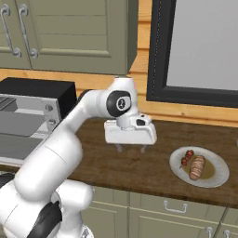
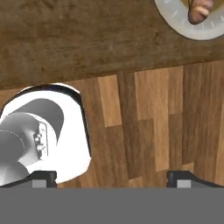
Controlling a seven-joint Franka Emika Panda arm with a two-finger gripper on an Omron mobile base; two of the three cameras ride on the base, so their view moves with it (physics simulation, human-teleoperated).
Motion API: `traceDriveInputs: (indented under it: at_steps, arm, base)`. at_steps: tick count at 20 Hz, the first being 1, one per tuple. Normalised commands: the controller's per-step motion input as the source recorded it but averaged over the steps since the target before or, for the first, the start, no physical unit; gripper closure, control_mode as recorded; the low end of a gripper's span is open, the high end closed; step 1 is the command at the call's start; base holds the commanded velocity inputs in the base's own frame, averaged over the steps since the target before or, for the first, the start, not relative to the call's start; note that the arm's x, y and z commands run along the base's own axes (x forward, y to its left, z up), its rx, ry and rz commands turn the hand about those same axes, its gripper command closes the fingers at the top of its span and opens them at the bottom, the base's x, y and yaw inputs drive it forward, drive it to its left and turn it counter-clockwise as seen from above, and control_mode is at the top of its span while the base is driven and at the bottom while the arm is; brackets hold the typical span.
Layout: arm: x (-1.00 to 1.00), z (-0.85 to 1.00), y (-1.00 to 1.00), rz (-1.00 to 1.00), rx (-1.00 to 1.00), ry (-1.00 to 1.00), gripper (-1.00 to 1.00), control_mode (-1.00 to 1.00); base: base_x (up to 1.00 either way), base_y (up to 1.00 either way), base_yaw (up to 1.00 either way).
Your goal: Pick up the kebab skewer and baguette bread, and place them inside the toaster oven. Close the toaster oven door and start by setting the timer.
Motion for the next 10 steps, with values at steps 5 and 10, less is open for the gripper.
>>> traceDriveInputs:
  at_steps: [5, 10]
  arm:
    - [0.46, -0.39, -0.82, -0.13, 0.11, 0.03, -1.0, -1.0]
    - [0.16, -0.3, -1.0, -0.05, 0.03, 0.0, -1.0, -1.0]
  base:
    - [0.0, 0.0, 0.0]
    - [0.0, 0.0, 0.0]
